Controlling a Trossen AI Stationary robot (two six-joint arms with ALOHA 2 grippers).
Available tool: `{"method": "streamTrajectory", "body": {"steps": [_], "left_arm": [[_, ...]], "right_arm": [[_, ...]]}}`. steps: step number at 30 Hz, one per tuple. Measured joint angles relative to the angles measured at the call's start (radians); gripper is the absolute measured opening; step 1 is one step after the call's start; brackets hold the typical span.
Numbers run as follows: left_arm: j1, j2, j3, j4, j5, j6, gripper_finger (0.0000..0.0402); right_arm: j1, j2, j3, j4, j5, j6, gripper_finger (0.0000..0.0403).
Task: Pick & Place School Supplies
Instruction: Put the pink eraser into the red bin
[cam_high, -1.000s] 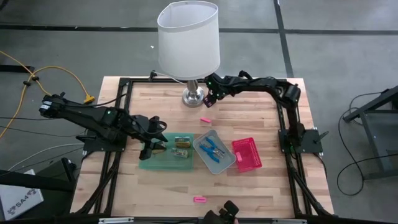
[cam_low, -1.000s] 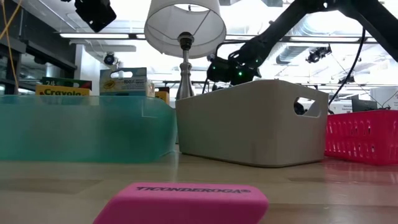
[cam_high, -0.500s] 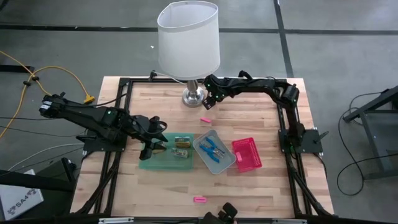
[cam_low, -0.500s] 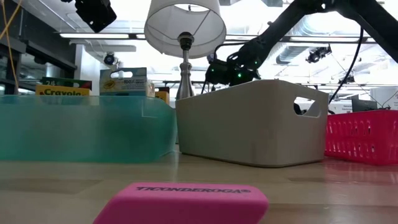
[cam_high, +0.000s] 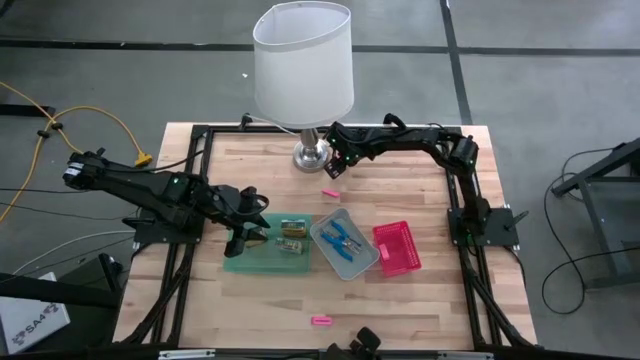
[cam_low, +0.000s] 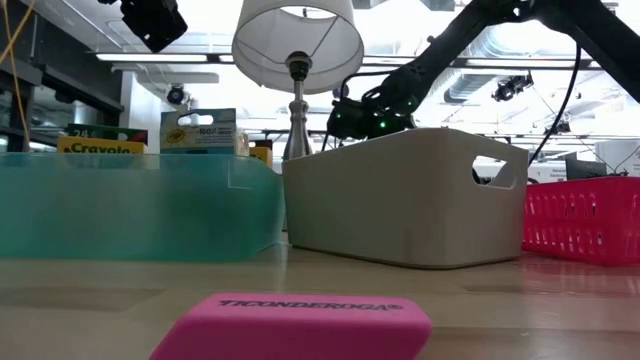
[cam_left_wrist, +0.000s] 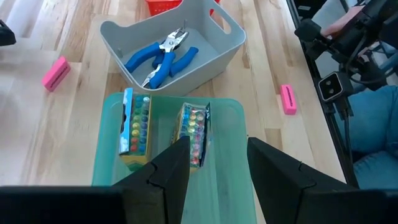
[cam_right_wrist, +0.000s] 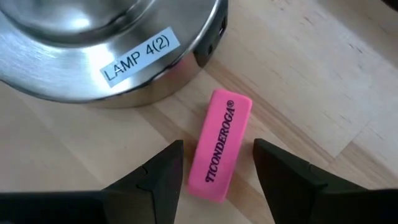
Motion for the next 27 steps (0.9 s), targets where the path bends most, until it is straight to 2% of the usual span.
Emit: {"method": "streamTrajectory", "body": {"steps": [22, 27], "left_arm": [[0.0, 0.0, 0.0, 0.0, 0.001, -0.002, 0.0156], [0.0, 0.0, 0.0, 0.0, 0.004, -0.002, 0.0156]], "right_arm": [[-0.002, 0.002, -0.001, -0.003, 0.03, 0.004, 0.0188], [-0.002, 0.002, -0.001, -0.003, 0.035, 0.004, 0.0163]]}}
